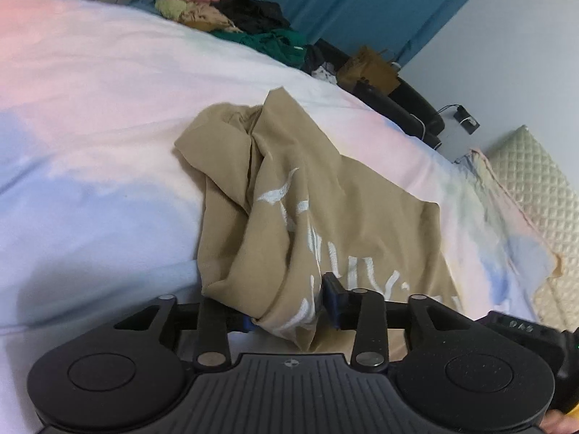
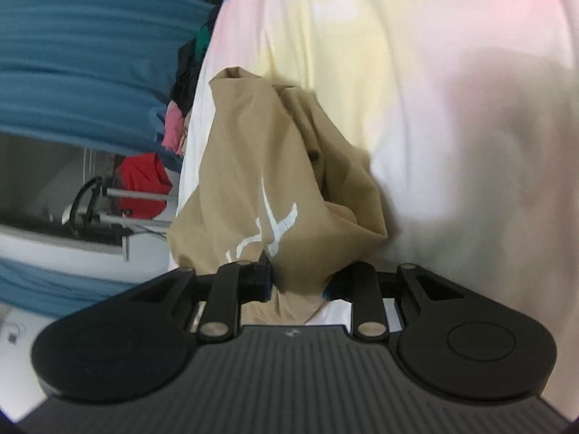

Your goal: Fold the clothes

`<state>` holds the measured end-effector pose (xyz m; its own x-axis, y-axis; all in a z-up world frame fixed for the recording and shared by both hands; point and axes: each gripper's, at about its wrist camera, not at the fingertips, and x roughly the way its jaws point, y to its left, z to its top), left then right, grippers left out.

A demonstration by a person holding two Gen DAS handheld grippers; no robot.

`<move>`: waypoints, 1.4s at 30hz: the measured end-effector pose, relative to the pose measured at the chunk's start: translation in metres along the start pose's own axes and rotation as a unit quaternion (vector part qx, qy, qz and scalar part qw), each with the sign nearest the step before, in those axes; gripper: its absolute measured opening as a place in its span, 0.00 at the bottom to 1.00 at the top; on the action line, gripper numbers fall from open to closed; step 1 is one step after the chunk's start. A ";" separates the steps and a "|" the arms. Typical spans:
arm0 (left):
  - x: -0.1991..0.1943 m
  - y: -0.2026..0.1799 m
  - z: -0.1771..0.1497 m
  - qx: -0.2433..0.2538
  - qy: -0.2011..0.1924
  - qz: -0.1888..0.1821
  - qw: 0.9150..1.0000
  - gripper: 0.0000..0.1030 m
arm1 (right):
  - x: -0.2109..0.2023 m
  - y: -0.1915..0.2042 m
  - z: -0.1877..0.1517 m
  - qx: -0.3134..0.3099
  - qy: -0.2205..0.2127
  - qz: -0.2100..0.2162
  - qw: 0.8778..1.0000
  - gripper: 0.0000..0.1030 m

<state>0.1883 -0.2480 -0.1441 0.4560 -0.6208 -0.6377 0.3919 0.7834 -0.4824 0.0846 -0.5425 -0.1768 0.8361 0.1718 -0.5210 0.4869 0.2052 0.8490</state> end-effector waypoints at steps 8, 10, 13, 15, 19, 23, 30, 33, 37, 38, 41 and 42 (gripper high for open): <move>-0.059 -0.047 0.010 0.058 0.004 0.047 0.997 0.78 | -0.061 0.047 -0.008 -0.057 0.003 -0.075 0.996 0.29; -0.079 -0.062 0.015 0.070 -0.008 0.052 0.996 0.82 | -0.083 0.063 -0.016 -0.091 -0.012 -0.070 0.993 0.37; -0.111 -0.083 0.019 0.090 -0.035 0.060 0.993 0.94 | -0.118 0.088 -0.030 -0.143 -0.042 -0.057 0.987 0.92; -0.136 -0.094 0.020 0.101 -0.058 0.066 0.991 1.00 | -0.142 0.105 -0.039 -0.177 -0.061 -0.048 0.981 0.92; -0.190 -0.113 0.021 0.122 -0.096 0.075 0.985 1.00 | -0.177 0.136 -0.059 -0.237 -0.084 -0.038 0.967 0.92; -0.243 -0.129 0.018 0.145 -0.130 0.082 0.977 1.00 | -0.208 0.161 -0.084 -0.296 -0.113 -0.033 0.948 0.92; -0.319 -0.152 0.000 0.212 -0.182 0.080 0.957 1.00 | -0.261 0.192 -0.132 -0.392 -0.168 -0.023 0.904 0.92; -0.342 -0.159 -0.016 0.237 -0.200 0.085 0.947 1.00 | -0.274 0.192 -0.155 -0.425 -0.190 -0.026 0.885 0.92; -0.364 -0.157 -0.038 0.242 -0.210 0.090 0.943 1.00 | -0.289 0.190 -0.187 -0.463 -0.217 -0.035 0.859 0.93; -0.369 -0.156 -0.043 0.238 -0.209 0.090 0.944 1.00 | -0.290 0.186 -0.195 -0.469 -0.218 -0.038 0.855 0.92; -0.378 -0.147 -0.056 0.235 -0.203 0.075 0.948 1.00 | -0.290 0.177 -0.216 -0.488 -0.219 -0.040 0.844 0.92; -0.380 -0.144 -0.060 0.237 -0.208 0.078 0.946 1.00 | -0.290 0.174 -0.223 -0.495 -0.223 -0.041 0.839 0.92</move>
<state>-0.0898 -0.1227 0.1315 0.7743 -0.5336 -0.3402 0.5627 0.8265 -0.0156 -0.1295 -0.3417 0.1025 0.9292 -0.2130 -0.3019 0.2823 0.9365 0.2081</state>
